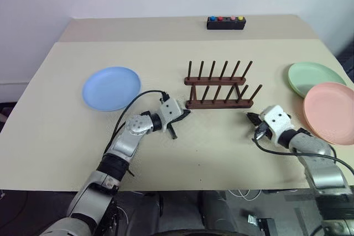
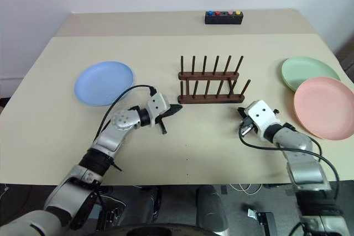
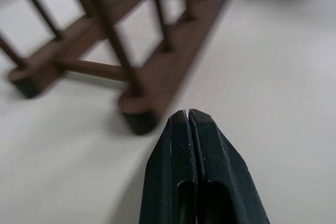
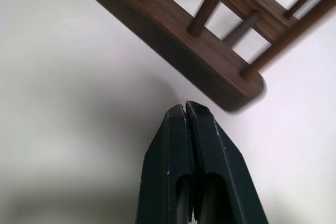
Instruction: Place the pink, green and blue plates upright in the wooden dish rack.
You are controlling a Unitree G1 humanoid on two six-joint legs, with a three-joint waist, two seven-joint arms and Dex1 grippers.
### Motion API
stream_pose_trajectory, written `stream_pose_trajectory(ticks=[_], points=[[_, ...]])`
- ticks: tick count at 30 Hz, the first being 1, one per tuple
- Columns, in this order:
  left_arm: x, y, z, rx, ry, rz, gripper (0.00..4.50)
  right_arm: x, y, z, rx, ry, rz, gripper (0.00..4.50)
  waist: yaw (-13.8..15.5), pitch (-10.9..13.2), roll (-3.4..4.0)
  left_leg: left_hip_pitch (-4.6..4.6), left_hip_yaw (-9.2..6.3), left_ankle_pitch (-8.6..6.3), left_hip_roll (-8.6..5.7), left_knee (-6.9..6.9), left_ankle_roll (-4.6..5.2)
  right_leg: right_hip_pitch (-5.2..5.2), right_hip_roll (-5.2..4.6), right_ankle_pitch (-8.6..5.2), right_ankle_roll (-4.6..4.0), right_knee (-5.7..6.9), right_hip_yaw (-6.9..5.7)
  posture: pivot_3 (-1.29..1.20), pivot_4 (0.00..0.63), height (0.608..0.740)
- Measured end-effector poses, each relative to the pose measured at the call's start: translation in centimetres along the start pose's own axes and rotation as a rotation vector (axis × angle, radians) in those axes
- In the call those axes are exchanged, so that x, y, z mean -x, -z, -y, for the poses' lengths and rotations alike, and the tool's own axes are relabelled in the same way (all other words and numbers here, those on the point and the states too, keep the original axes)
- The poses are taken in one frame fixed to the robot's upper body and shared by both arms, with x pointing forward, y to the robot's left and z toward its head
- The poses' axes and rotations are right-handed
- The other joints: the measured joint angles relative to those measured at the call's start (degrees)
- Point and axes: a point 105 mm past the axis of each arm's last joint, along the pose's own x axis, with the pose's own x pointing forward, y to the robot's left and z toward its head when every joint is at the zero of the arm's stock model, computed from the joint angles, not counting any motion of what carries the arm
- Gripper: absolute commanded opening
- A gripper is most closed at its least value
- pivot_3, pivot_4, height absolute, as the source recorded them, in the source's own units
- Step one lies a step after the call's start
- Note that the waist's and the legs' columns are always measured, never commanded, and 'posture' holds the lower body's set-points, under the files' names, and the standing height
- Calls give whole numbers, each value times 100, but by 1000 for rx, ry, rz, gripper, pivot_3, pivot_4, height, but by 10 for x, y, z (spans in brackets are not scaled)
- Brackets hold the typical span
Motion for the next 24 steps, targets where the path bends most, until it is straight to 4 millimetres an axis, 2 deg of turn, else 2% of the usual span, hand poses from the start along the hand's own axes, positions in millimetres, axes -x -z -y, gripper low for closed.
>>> stream_pose_trajectory(ticks=[2,6,8,9,13,19,20,22,24], points=[[6,-1,13,29,54,16,0,16,-4,14,-6,42,-6,1212,3,0,-1,-1,0,0,0,2,1,1,0,0,0,0,0,0,150,740],[6,-15,44,86,179,84,0,45,-12,43,9,163,-37,3214,34,1,-1,-1,0,0,0,12,0,8,0,0,-1,-2,-1,0,150,740],[3,-20,50,122,201,105,0,58,-10,58,9,238,-70,4232,42,1,-3,-1,0,0,0,14,0,9,0,-1,-2,-3,-1,0,150,740],[3,-22,50,131,206,109,0,63,-9,63,5,266,-84,4376,34,1,-3,0,0,0,0,14,1,9,1,-1,-2,-3,-1,0,150,740],[0,-30,51,137,235,145,0,76,15,64,-14,301,-215,4376,23,1,-2,-1,1,0,0,9,1,6,1,-1,-2,-3,-1,0,150,740],[-1,-46,51,138,276,210,0,77,39,66,-60,392,-308,4376,16,0,0,1,4,0,0,11,1,6,0,-1,-2,-3,1,0,150,740],[-1,-45,51,138,275,210,0,76,41,68,-57,409,-318,4008,16,-1,1,1,4,0,0,10,1,6,1,-1,-2,-3,1,0,150,740],[-1,-45,51,140,274,208,0,76,45,70,-57,425,-337,3613,18,0,0,0,4,0,0,10,1,6,1,-1,-2,-3,1,0,150,740],[-1,-45,50,141,269,205,0,74,51,70,-69,432,-358,2635,18,0,0,0,4,0,0,11,1,6,1,-1,-2,-4,1,0,150,740]])
